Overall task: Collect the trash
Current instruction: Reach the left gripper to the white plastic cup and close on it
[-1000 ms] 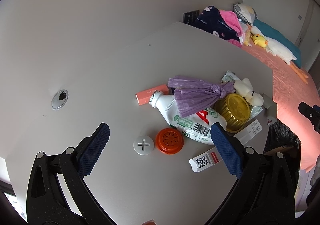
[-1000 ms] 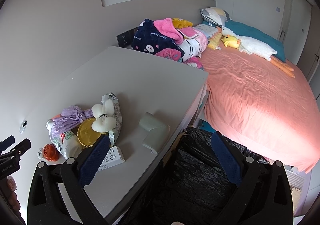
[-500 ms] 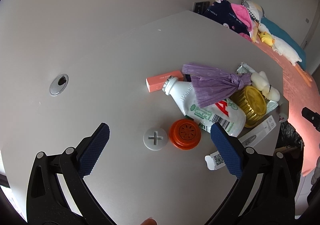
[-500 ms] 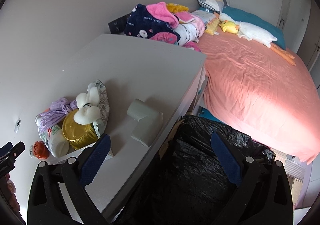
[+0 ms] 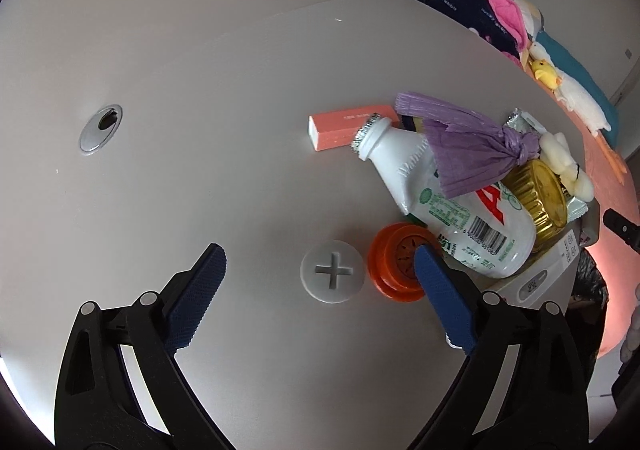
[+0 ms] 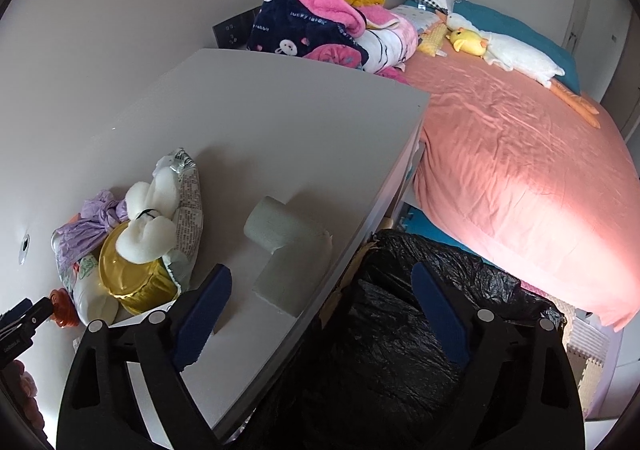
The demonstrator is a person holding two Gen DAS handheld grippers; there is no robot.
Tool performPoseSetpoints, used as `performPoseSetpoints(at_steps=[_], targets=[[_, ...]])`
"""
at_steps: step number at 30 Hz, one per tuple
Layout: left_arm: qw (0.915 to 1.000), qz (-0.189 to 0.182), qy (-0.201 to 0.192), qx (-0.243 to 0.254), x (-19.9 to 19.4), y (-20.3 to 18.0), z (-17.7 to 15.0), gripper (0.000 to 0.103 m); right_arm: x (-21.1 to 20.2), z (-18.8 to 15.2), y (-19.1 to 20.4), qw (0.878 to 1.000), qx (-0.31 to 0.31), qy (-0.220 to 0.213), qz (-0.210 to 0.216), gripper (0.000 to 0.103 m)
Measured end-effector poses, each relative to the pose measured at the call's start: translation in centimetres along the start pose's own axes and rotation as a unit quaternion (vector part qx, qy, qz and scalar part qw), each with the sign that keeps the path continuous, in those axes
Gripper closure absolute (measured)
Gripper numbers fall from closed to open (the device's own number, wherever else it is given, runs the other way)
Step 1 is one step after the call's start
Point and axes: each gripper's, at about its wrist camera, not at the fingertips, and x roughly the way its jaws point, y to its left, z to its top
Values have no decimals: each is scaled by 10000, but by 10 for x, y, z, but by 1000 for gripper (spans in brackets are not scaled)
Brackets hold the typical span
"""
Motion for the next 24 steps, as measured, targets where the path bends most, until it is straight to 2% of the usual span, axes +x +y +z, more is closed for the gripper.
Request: performPoseSetpoints(at_steps=[6,11,14,17,24], targets=[[9998,-53,-39,-208,-3,16,-4,14,12,3,-3,10000,37,52,-47,14],[9997,-107,-143,-179,-5,19,-8,18,24,3,-4,9998,-5,179,-35,23],[9994,-192,-40,-268,-2,25,-10,32,28,4,-3,9998,8,200,38,25],[9987,-308,19,-403,-1,31,-14,32,32,4,1,9998,-77,182,-10,29],[9998,-154,16,-91,6,18,-19,38,38,4,9,9994,-213,243,110,40]])
